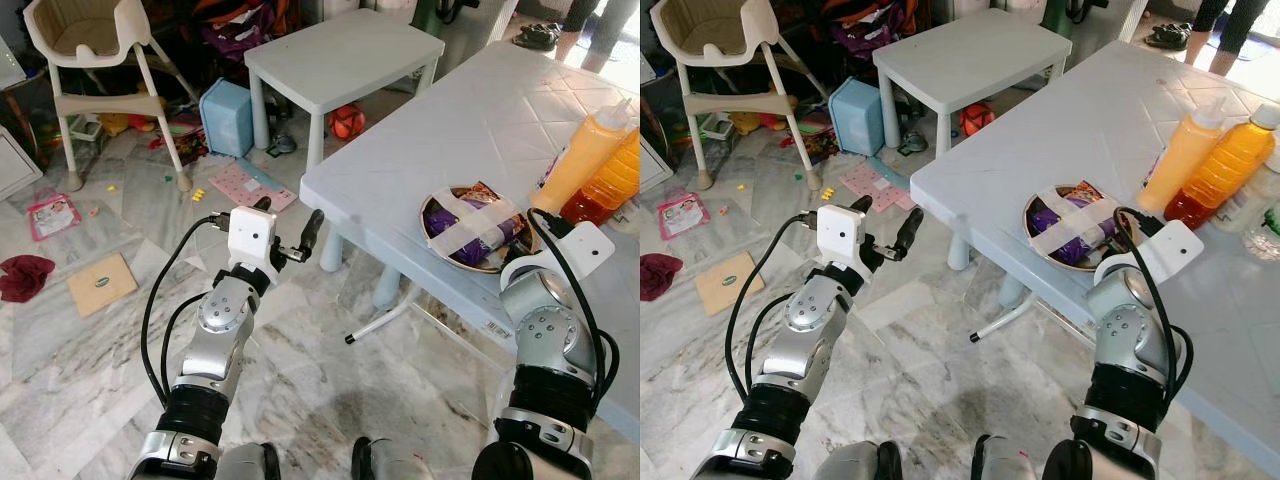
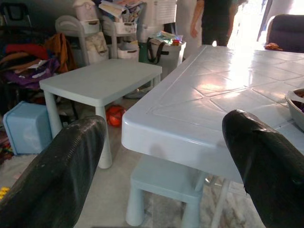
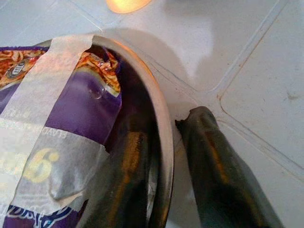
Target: Restocking fridge
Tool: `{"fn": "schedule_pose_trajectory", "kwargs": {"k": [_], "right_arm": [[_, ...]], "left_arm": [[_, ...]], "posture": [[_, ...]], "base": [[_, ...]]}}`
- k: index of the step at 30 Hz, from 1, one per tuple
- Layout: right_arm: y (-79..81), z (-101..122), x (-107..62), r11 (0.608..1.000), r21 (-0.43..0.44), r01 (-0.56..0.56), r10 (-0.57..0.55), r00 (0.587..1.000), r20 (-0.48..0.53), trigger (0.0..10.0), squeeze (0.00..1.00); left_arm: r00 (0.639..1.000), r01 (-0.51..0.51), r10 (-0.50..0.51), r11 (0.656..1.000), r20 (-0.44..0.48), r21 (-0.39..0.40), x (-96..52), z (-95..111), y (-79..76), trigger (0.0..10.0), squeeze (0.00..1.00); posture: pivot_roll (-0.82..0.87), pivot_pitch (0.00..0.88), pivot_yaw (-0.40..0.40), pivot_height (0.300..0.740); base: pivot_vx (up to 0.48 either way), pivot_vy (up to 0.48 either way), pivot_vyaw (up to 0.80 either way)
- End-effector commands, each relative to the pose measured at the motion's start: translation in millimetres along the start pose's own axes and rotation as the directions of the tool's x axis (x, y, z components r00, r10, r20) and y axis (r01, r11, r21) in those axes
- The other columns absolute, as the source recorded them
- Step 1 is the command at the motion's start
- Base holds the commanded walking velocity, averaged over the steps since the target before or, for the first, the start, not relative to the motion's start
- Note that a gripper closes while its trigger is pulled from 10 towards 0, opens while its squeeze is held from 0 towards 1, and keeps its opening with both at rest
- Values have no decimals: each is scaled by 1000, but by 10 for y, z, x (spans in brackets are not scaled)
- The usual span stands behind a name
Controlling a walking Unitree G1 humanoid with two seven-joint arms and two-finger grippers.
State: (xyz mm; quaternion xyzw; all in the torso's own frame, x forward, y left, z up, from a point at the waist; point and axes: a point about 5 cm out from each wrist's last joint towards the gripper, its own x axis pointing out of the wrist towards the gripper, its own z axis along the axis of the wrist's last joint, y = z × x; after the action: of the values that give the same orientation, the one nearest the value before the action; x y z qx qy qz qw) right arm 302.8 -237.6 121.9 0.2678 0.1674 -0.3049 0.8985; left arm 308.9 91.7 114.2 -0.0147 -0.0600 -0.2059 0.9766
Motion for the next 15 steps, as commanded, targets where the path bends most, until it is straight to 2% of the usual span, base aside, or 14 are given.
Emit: {"fn": "schedule_pose_trajectory", "kwargs": {"k": [1,9,15], "right_arm": [[-56,-170,29,999,-23,23,-25,996,-84,0,0],[-49,-201,19,1000,-26,8,-11,995,-96,0,0],[-20,-247,-13,997,-64,-39,34,995,-90,0,0]], "left_arm": [[1000,4,-4,1000,1,5,-7,11,-1,10000,0],[1000,3,-3,1000,-2,3,-13,3,-2,10000,0],[1000,-11,11,1000,-29,-12,-71,-75,14,10000,0]], "posture": [[-72,87,24,740],[-73,85,22,740],[-83,72,26,740]], "base": [[0,0,0],[0,0,0],[0,0,0]]}}
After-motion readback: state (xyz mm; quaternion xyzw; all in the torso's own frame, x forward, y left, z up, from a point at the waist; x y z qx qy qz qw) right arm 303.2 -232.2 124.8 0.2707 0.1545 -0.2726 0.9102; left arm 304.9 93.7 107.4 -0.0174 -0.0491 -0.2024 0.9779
